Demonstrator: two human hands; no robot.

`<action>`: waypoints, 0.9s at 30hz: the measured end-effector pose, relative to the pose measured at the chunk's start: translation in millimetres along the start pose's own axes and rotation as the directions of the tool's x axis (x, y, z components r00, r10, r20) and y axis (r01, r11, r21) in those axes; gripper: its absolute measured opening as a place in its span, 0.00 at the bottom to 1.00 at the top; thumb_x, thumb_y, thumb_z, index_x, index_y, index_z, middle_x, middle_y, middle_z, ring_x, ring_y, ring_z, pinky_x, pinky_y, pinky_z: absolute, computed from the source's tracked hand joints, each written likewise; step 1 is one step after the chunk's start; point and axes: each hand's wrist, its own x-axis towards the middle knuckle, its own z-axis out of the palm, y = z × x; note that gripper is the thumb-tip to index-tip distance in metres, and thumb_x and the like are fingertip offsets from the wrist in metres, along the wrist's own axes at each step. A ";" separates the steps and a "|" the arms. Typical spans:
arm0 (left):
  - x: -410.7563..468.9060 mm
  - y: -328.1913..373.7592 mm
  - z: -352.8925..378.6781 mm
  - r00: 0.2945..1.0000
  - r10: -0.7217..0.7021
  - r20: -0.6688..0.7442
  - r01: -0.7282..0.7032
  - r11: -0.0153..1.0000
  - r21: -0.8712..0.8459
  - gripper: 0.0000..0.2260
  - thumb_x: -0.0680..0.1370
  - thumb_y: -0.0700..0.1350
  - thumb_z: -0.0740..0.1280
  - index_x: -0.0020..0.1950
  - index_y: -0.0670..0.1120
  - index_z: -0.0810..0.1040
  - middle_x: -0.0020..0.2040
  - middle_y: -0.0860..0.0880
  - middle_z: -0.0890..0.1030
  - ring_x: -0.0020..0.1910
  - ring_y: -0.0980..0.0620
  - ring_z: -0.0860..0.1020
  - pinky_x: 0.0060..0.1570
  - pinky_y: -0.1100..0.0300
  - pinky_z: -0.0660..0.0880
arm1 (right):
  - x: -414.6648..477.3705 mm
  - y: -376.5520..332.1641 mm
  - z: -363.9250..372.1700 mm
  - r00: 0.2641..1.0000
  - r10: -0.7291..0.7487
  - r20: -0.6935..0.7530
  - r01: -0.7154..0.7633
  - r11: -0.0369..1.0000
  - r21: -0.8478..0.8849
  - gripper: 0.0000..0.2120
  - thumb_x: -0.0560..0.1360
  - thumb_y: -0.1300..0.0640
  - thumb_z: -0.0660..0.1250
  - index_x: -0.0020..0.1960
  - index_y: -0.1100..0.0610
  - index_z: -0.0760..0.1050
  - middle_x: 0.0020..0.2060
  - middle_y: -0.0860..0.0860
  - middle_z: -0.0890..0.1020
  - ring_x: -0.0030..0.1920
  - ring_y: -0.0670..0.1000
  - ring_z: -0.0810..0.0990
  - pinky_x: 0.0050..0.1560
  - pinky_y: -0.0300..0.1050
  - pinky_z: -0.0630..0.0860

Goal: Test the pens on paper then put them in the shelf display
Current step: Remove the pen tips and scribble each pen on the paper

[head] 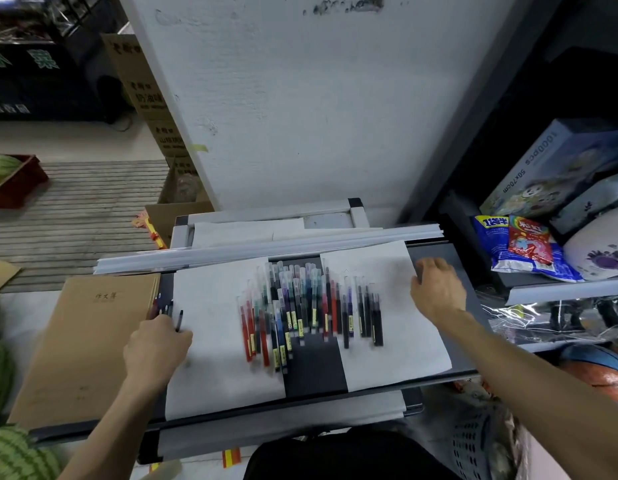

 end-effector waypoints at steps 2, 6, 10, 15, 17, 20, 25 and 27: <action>-5.3 2.6 -1.3 1.000 0.016 -0.006 -0.016 1.000 0.000 0.09 0.73 0.47 0.66 0.35 0.44 0.76 0.34 0.45 0.77 0.32 0.44 0.74 0.36 0.55 0.72 | 10.3 7.2 -4.1 0.999 0.016 0.039 -0.012 0.996 -0.085 0.17 0.79 0.57 0.67 0.67 0.59 0.74 0.64 0.59 0.76 0.65 0.62 0.74 0.62 0.58 0.74; -15.8 11.6 -5.3 0.999 0.050 -0.008 -0.050 0.998 -0.023 0.10 0.74 0.50 0.65 0.36 0.47 0.77 0.34 0.48 0.78 0.33 0.46 0.76 0.38 0.54 0.76 | 23.0 11.1 -3.5 0.988 0.066 0.136 -0.047 0.989 -0.143 0.21 0.80 0.57 0.67 0.72 0.58 0.71 0.67 0.59 0.75 0.68 0.63 0.74 0.64 0.59 0.74; -22.9 19.0 -9.3 0.995 0.088 -0.038 -0.090 0.995 -0.049 0.09 0.76 0.51 0.65 0.38 0.49 0.78 0.33 0.52 0.78 0.32 0.50 0.75 0.35 0.57 0.74 | 25.0 11.5 4.5 0.987 0.070 0.146 -0.046 0.985 -0.164 0.17 0.79 0.64 0.65 0.67 0.62 0.74 0.61 0.61 0.76 0.63 0.64 0.76 0.59 0.59 0.77; -32.9 31.0 -13.5 0.989 0.143 -0.047 -0.146 0.985 -0.089 0.06 0.78 0.52 0.66 0.43 0.53 0.79 0.32 0.57 0.77 0.30 0.58 0.74 0.28 0.63 0.65 | 29.5 15.4 9.0 0.987 0.077 0.138 -0.057 0.988 -0.145 0.17 0.78 0.67 0.65 0.66 0.62 0.75 0.59 0.62 0.77 0.61 0.64 0.77 0.60 0.60 0.78; -38.0 36.0 -15.3 0.984 0.173 -0.042 -0.176 0.977 -0.124 0.06 0.78 0.52 0.67 0.43 0.53 0.79 0.33 0.56 0.79 0.31 0.57 0.77 0.30 0.62 0.69 | 31.3 15.2 7.8 0.990 0.067 0.127 -0.051 0.991 -0.122 0.17 0.78 0.67 0.65 0.66 0.62 0.75 0.59 0.62 0.78 0.61 0.65 0.78 0.60 0.60 0.78; -45.1 45.9 -18.8 0.966 0.255 -0.048 -0.259 0.943 -0.207 0.06 0.79 0.51 0.67 0.43 0.53 0.79 0.35 0.56 0.81 0.32 0.56 0.79 0.33 0.59 0.75 | 31.0 8.5 2.4 0.996 0.049 0.081 -0.044 0.997 -0.055 0.13 0.79 0.65 0.63 0.62 0.59 0.77 0.58 0.62 0.79 0.58 0.66 0.79 0.60 0.60 0.77; -56.6 69.8 -20.5 0.913 0.409 0.013 -0.375 0.850 -0.370 0.10 0.83 0.44 0.64 0.42 0.52 0.78 0.34 0.53 0.81 0.31 0.55 0.77 0.33 0.59 0.71 | 11.1 -30.9 -16.0 0.999 -0.046 0.004 0.042 0.932 0.360 0.12 0.81 0.65 0.63 0.61 0.58 0.80 0.57 0.55 0.82 0.54 0.58 0.83 0.56 0.49 0.79; -64.3 79.7 -23.4 0.891 0.452 0.042 -0.391 0.812 -0.434 0.12 0.83 0.43 0.61 0.42 0.52 0.77 0.33 0.52 0.80 0.31 0.55 0.75 0.31 0.63 0.68 | -6.2 -49.9 -26.9 0.998 -0.059 0.038 0.031 0.860 0.510 0.09 0.83 0.62 0.64 0.59 0.54 0.81 0.51 0.51 0.84 0.47 0.53 0.85 0.46 0.39 0.78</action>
